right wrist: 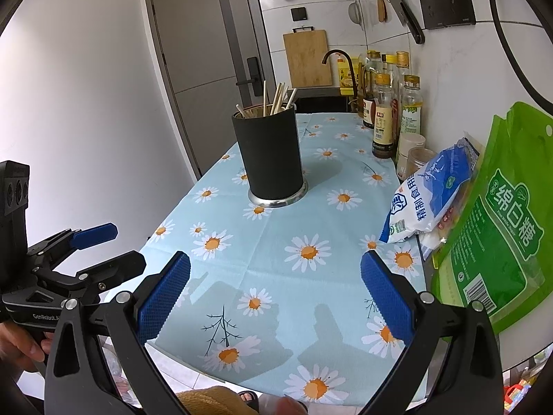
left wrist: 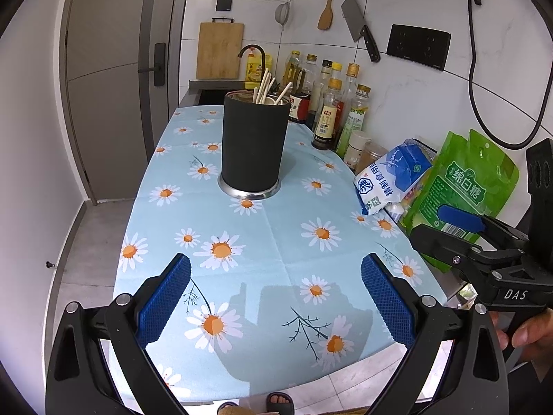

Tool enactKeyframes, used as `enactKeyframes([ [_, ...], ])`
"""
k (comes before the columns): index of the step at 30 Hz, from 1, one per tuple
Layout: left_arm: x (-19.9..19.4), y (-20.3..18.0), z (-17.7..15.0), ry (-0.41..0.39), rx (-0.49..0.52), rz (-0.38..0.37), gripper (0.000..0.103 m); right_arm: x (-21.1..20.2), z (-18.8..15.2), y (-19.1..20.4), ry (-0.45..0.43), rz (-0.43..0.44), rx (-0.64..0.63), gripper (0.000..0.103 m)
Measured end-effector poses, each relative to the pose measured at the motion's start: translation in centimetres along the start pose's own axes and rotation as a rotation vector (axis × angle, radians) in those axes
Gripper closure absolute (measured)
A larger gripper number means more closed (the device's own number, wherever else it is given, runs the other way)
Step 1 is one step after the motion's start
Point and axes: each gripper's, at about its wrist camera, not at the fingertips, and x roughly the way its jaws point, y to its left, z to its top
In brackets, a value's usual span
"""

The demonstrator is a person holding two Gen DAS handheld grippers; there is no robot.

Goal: Organize utensils

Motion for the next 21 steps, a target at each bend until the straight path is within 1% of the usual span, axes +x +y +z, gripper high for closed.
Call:
enactKeyframes([
  [12,0.71,-0.19,0.19,0.013,-0.003,-0.009,0.007,0.67,-0.07,-0.47,0.017,0.009,0.016,0.005],
  [21,0.84,-0.21,0.28,0.018,0.005,0.001,0.007,0.76,0.00,-0.48,0.016,0.012,0.015,0.005],
])
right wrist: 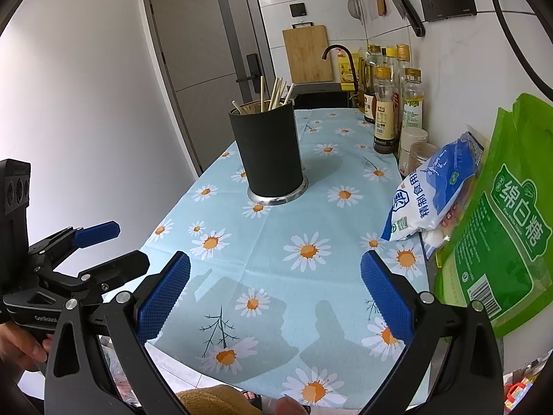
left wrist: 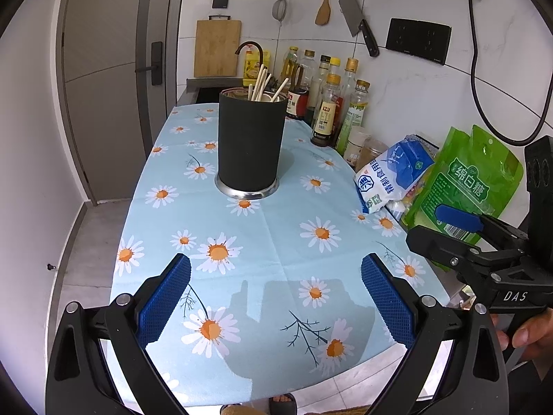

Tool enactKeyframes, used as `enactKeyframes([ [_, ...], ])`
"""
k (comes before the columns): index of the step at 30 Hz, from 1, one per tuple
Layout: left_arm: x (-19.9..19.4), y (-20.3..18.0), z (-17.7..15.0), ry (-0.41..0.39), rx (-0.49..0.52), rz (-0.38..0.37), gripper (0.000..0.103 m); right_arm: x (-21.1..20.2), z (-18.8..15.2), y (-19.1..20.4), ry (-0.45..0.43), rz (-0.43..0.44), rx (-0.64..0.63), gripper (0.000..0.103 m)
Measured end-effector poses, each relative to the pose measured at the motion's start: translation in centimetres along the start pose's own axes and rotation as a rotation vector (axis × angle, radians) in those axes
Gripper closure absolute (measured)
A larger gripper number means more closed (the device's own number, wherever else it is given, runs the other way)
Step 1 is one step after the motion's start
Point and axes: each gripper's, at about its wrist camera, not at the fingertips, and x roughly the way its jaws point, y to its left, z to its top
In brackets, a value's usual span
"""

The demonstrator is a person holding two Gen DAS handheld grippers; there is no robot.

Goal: Organize utensils

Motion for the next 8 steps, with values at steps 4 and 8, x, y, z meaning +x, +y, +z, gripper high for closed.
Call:
enactKeyframes([
  [4,0.11,0.14,0.10,0.004,-0.001,0.002,0.007,0.02,0.01,-0.02,0.001,0.000,0.000,0.005],
  [8,0.19,0.25,0.15,0.006,0.000,-0.001,0.007,0.15,0.08,0.05,0.001,-0.003,0.001,0.005],
])
